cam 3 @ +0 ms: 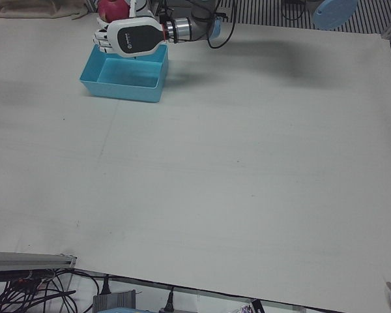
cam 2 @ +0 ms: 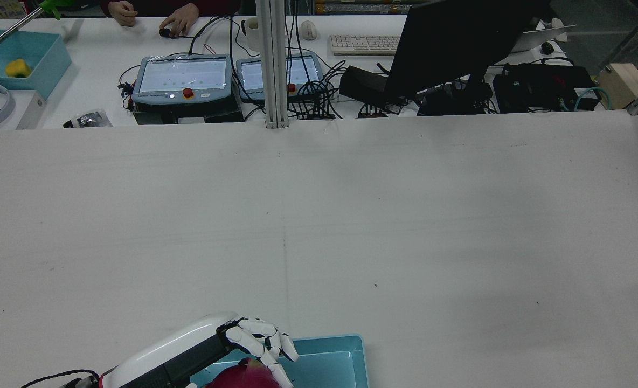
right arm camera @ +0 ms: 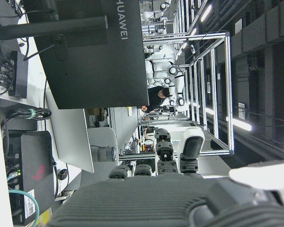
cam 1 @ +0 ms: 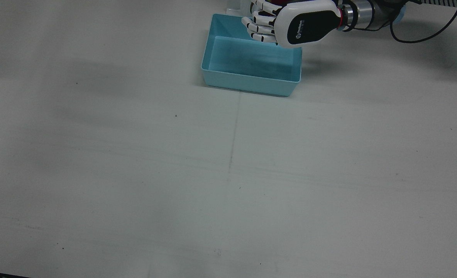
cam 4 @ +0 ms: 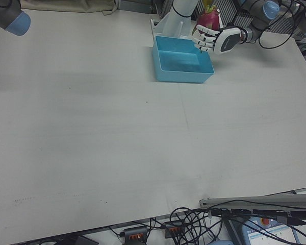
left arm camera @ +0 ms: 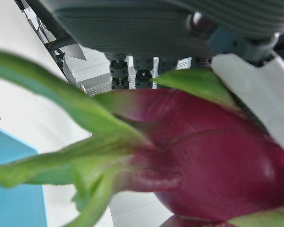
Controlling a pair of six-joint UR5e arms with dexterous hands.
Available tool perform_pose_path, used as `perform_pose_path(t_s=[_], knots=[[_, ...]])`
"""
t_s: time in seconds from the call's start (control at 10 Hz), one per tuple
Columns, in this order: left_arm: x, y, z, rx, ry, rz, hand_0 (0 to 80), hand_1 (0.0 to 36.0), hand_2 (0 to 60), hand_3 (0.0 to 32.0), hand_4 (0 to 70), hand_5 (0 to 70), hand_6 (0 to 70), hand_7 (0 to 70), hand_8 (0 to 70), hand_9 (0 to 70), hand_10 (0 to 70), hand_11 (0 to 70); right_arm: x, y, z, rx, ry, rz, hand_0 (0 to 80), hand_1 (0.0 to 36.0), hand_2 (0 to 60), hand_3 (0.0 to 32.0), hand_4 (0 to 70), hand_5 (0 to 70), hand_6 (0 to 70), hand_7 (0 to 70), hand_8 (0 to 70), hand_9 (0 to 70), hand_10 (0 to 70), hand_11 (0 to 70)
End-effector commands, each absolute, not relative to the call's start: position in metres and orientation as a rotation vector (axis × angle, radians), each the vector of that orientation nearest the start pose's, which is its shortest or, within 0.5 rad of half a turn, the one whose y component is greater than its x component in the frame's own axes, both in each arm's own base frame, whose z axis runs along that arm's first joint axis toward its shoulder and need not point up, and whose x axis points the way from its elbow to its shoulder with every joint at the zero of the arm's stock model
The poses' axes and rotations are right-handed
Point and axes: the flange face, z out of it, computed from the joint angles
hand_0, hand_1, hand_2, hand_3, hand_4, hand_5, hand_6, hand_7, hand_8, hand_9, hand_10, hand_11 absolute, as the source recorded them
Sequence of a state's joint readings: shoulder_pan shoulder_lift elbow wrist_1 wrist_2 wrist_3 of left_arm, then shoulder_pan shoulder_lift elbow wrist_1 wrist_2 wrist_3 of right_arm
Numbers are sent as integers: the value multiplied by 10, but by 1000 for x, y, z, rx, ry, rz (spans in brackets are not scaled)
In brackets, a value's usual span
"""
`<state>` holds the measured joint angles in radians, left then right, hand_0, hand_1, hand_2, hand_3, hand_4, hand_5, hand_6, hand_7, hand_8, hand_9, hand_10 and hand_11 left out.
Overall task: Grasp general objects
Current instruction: 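Lower the dragon fruit into the blue tray and open the left hand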
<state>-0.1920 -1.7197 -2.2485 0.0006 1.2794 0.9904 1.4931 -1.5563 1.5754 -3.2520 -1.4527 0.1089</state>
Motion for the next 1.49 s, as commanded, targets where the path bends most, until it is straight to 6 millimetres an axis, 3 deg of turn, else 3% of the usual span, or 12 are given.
perform_pose_path(t_s=[0.0,0.1,0.2,0.3,0.4,0.5,0.6,1.0,1.19,1.29,1.39], knots=[[441,-243,280,-349,2428,-688,562,49,0,0,700,186,270,512,240,183,239,341,107,-497,689,58,2050,-2242,0,0,0,0,0,0,0,0,0,0,0,0],[446,-243,268,-351,2422,-683,553,57,0,0,700,150,220,446,189,114,199,283,107,-497,689,58,2050,-2242,0,0,0,0,0,0,0,0,0,0,0,0],[448,-243,261,-353,2425,-683,542,81,0,0,700,85,127,320,89,50,121,175,107,-497,689,59,2051,-2243,0,0,0,0,0,0,0,0,0,0,0,0],[450,-243,255,-351,2417,-683,518,90,0,0,544,25,49,256,20,37,48,70,107,-497,689,58,2050,-2242,0,0,0,0,0,0,0,0,0,0,0,0],[451,-244,249,-345,2407,-684,500,96,0,0,278,0,0,184,0,22,16,29,107,-497,689,58,2050,-2242,0,0,0,0,0,0,0,0,0,0,0,0],[451,-244,249,-346,2405,-685,491,88,0,0,162,0,0,181,0,22,3,12,107,-497,689,58,2050,-2242,0,0,0,0,0,0,0,0,0,0,0,0],[452,-245,250,-344,2404,-687,482,82,0,0,108,0,0,189,0,23,0,3,107,-497,689,58,2050,-2242,0,0,0,0,0,0,0,0,0,0,0,0],[454,-246,253,-340,2395,-688,483,88,0,0,54,0,0,176,0,21,0,6,107,-497,689,58,2050,-2242,0,0,0,0,0,0,0,0,0,0,0,0],[445,-261,258,-326,2387,-721,475,75,0,0,9,0,0,160,0,18,0,0,107,-497,689,58,2050,-2242,0,0,0,0,0,0,0,0,0,0,0,0],[430,-293,273,-259,2317,-791,474,71,0,0,5,0,0,160,0,18,0,0,107,-497,689,59,2051,-2243,0,0,0,0,0,0,0,0,0,0,0,0],[408,-343,290,-171,2314,-874,478,82,0,0,29,0,0,162,0,18,0,1,107,-497,689,59,2051,-2243,0,0,0,0,0,0,0,0,0,0,0,0]])
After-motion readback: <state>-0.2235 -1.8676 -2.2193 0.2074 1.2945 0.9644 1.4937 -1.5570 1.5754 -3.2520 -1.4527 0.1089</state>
